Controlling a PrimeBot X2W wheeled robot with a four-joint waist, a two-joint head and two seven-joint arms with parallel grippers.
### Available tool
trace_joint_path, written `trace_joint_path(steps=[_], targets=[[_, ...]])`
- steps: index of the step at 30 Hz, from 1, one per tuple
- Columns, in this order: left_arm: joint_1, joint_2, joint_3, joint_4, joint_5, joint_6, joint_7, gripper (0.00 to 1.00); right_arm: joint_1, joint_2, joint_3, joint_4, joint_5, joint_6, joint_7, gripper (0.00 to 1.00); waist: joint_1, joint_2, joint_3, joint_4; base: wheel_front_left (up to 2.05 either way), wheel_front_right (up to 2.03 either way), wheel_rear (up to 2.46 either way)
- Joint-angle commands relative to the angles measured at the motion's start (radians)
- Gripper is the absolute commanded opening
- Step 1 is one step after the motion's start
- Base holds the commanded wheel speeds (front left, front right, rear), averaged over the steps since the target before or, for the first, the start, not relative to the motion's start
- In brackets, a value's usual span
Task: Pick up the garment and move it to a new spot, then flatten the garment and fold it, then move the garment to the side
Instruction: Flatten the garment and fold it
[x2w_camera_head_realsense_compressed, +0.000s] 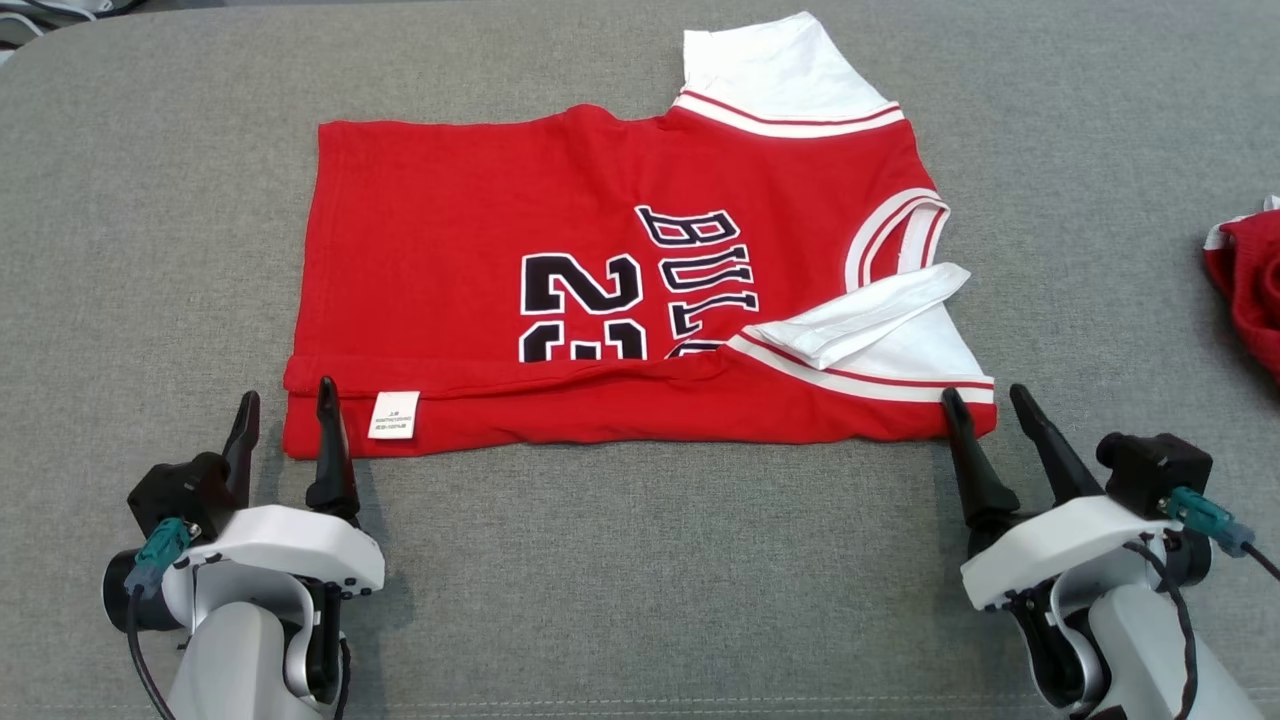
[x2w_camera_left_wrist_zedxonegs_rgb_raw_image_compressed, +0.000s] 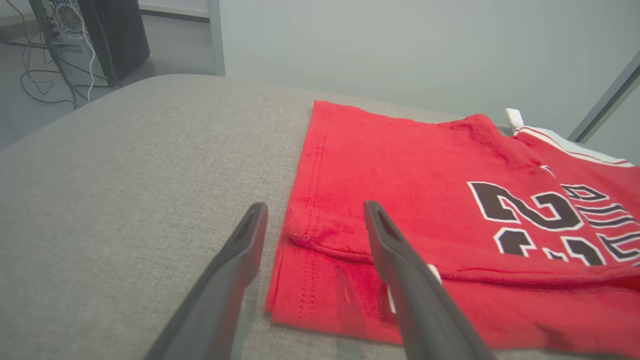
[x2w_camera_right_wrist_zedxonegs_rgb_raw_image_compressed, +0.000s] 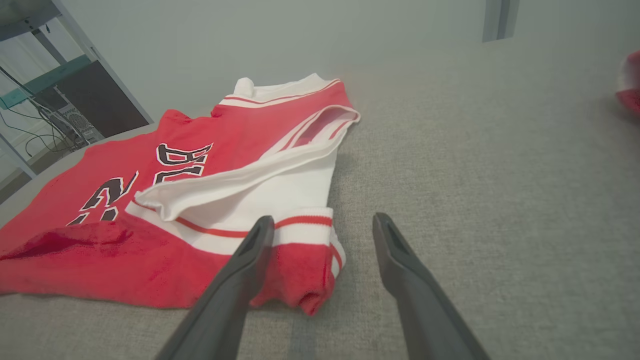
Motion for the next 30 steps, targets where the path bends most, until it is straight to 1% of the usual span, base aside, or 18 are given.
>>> trace_joint_path(steps=[1, 5, 13, 14, 15, 16, 17, 18, 24, 30], targets=[[0.011, 0.027, 0.016, -0.033, -0.003, 0.012, -0.01, 1.0, 0.028, -0.007, 0.032, -0.034, 0.01, 0.004, -0.012, 1.0, 0.0, 0.0, -0.007, -0.006, 0.0, 0.0, 0.0], [0.029, 0.027, -0.001, -0.038, -0.006, 0.013, -0.01, 1.0, 0.052, -0.009, 0.051, -0.035, 0.019, 0.004, -0.012, 1.0, 0.0, 0.0, -0.011, -0.006, 0.0, 0.0, 0.0], [0.023, 0.027, -0.022, -0.051, -0.011, 0.01, -0.01, 1.0, 0.026, -0.015, 0.069, -0.052, 0.003, 0.004, -0.012, 1.0, 0.0, 0.0, 0.001, 0.016, 0.0, 0.0, 0.0], [0.023, 0.027, -0.022, -0.049, -0.015, 0.01, -0.01, 1.0, 0.026, -0.017, 0.074, -0.056, 0.004, 0.004, -0.012, 0.79, 0.0, 0.0, 0.002, 0.018, 0.0, 0.0, 0.0], [0.024, 0.027, -0.022, -0.048, -0.016, 0.01, -0.01, 1.0, 0.026, -0.019, 0.079, -0.056, 0.006, 0.004, -0.012, 0.47, 0.0, 0.0, 0.003, 0.018, 0.0, 0.0, 0.0], [0.025, 0.027, -0.021, -0.044, -0.019, 0.009, -0.01, 1.0, 0.026, -0.021, 0.081, -0.055, 0.008, 0.004, -0.012, 0.34, 0.0, 0.0, 0.003, 0.018, 0.0, 0.0, 0.0], [0.025, 0.027, -0.021, -0.039, -0.022, 0.008, -0.01, 1.0, 0.026, -0.023, 0.084, -0.055, 0.008, 0.004, -0.012, 0.13, 0.0, 0.0, 0.003, 0.019, 0.0, 0.0, 0.0], [0.024, 0.027, -0.02, -0.033, -0.025, 0.006, -0.01, 1.0, 0.025, -0.026, 0.086, -0.055, 0.01, 0.004, -0.012, 0.0, 0.0, 0.0, 0.004, 0.019, 0.0, 0.0, 0.0], [0.003, 0.027, -0.006, 0.034, -0.051, -0.022, -0.01, 1.0, 0.016, -0.039, 0.092, -0.052, 0.015, 0.004, -0.012, 0.0, 0.0, 0.0, 0.012, 0.015, 0.0, 0.0, 0.0], [-0.025, 0.027, 0.029, 0.077, -0.062, -0.034, -0.01, 1.0, 0.002, -0.038, 0.101, -0.053, 0.015, 0.004, -0.012, 0.0, 0.0, 0.0, 0.023, 0.008, 0.0, 0.0, 0.0]])
